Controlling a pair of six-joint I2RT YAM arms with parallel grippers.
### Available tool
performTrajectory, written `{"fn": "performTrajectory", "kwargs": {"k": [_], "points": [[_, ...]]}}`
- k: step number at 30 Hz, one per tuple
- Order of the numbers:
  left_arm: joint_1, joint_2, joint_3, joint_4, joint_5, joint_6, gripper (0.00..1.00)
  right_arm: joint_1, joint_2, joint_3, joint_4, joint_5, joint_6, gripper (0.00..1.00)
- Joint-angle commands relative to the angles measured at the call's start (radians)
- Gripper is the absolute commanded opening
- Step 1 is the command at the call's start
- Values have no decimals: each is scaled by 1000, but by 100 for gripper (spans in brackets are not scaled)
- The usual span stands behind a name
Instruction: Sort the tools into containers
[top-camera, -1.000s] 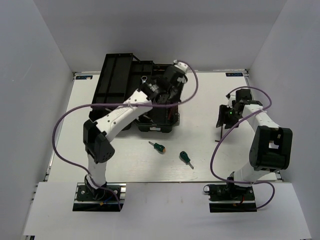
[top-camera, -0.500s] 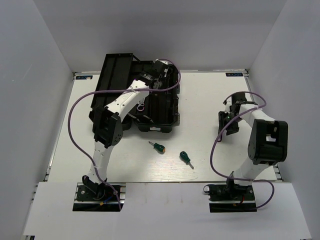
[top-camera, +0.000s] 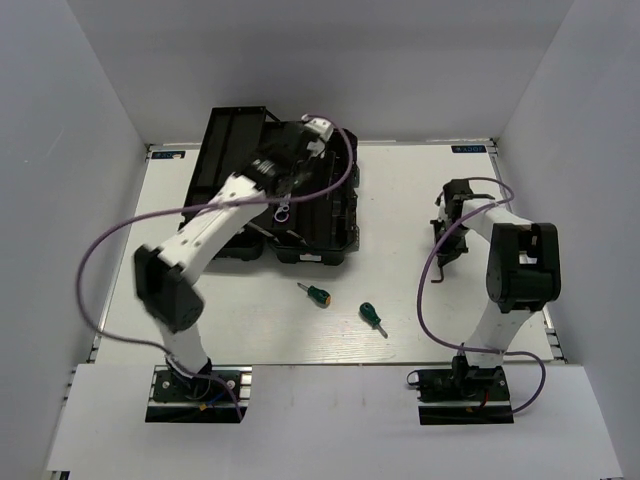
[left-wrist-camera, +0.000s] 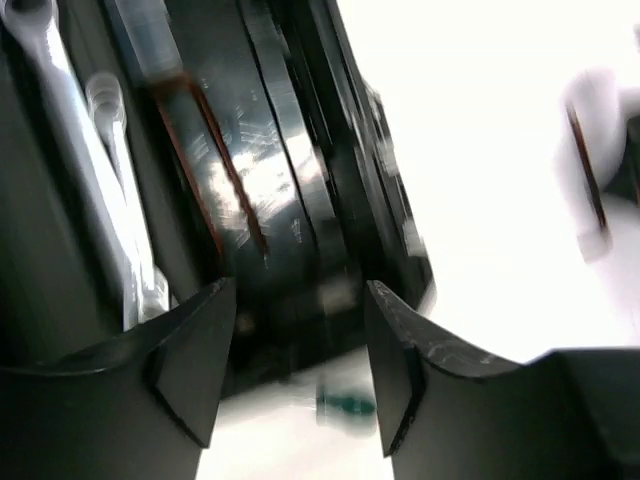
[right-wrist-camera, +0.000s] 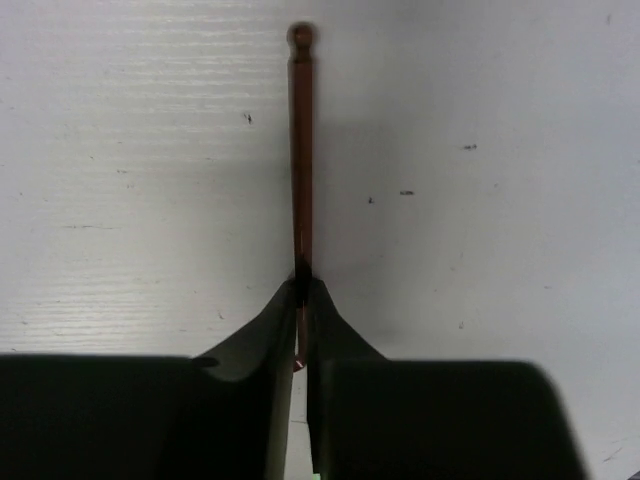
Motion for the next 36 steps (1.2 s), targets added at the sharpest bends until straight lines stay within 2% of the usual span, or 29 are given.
{"fn": "performTrajectory", "kwargs": {"k": [1,3,5,9,11,12,15,17,18,19,22,23,27,30,36], "points": [[-39,-267,-208,-77,84,29,64,-2,82,-6,30,-1,52,0],[-48,-388,-309,-110,131,29,64,-2,87,3,24,-14,54,0],[-70,-492,-502,-121,240,38,64,-5,79,39,13,-36,37,0],[-88,-586,-697,-121,311,11,64,-2,38,145,-42,-135,1,0],[-98,-608,-747,-103,323,-13,63,6,33,225,-77,-184,1,0],[-98,-620,-788,-94,323,-22,63,10,33,248,-99,-269,-2,0],[-107,-608,-828,-78,323,-22,63,32,42,369,-117,-401,-48,0],[-116,-599,-841,-46,346,-33,63,43,61,515,-165,-492,-51,0],[-116,-584,-851,-33,367,-33,66,58,90,556,-174,-512,-39,0],[-116,-568,-851,-19,378,-65,68,66,99,657,-185,-529,-26,0],[-125,-545,-864,33,380,-156,72,112,128,758,-162,-613,12,0],[-125,-504,-814,-20,362,-172,72,133,139,770,-156,-653,42,0],[-125,-456,-755,-46,296,-275,74,222,203,837,-110,-692,104,0],[-125,-456,-755,9,231,-371,74,293,265,909,-44,-699,149,0],[-125,-479,-845,93,72,-606,74,391,344,915,44,-627,207,0]]}}
